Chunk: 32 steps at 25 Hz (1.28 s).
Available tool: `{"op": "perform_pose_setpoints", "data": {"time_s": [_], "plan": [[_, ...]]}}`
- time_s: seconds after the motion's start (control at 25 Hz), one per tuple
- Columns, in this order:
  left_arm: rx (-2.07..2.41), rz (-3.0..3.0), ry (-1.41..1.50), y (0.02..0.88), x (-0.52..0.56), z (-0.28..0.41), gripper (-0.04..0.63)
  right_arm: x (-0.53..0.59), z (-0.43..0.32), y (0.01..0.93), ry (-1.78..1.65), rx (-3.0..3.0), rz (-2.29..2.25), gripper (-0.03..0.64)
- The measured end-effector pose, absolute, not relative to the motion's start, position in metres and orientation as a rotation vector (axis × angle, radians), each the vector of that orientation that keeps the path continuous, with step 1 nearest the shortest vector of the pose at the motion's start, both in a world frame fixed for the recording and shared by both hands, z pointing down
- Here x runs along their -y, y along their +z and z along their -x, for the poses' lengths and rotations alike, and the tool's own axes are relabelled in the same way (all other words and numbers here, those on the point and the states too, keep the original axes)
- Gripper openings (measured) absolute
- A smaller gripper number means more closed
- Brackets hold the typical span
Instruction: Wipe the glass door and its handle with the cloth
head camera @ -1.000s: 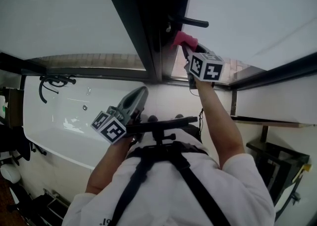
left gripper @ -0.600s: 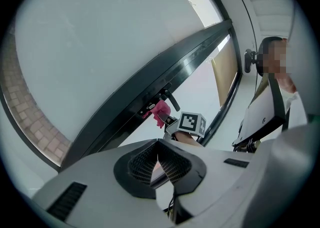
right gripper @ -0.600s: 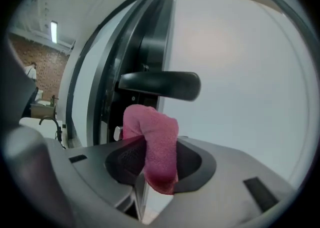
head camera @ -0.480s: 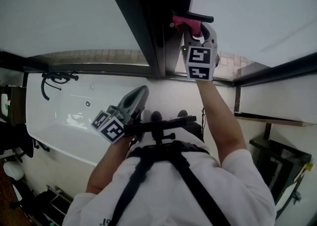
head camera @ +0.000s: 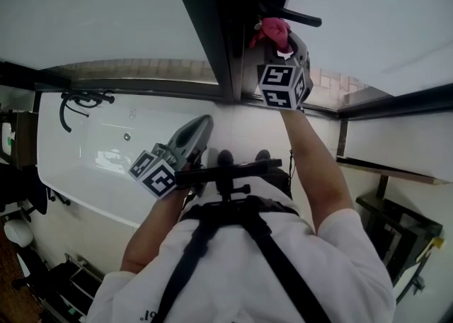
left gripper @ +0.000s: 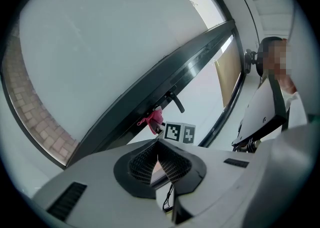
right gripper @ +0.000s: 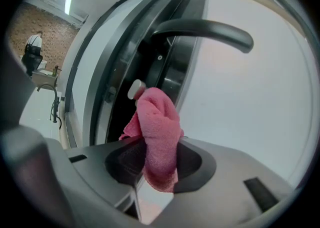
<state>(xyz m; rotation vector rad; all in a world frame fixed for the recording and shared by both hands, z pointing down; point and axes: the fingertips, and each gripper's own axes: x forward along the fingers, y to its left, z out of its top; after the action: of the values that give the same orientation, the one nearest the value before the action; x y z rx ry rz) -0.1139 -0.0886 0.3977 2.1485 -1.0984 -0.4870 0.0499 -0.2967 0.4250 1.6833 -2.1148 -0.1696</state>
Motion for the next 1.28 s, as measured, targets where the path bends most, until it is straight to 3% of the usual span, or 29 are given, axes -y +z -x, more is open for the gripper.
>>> {"op": "perform_pose_setpoints", "data": {"time_s": [0.4, 0.92, 1.28], "plan": [[1.116, -2.130, -0.469, 0.402, 0.088, 0.117, 0.000, 0.292, -0.055, 0.474, 0.036, 2.031, -1.659, 0.141], [1.109, -2.108, -0.438, 0.413, 0.097, 0.136, 0.000, 0.288, -0.008, 0.475, -0.194, 2.034, -1.581, 0.141], [1.126, -2.095, -0.446, 0.414, 0.099, 0.140, 0.000, 0.284, -0.017, 0.560, 0.058, 1.942, -1.410, 0.141]]}}
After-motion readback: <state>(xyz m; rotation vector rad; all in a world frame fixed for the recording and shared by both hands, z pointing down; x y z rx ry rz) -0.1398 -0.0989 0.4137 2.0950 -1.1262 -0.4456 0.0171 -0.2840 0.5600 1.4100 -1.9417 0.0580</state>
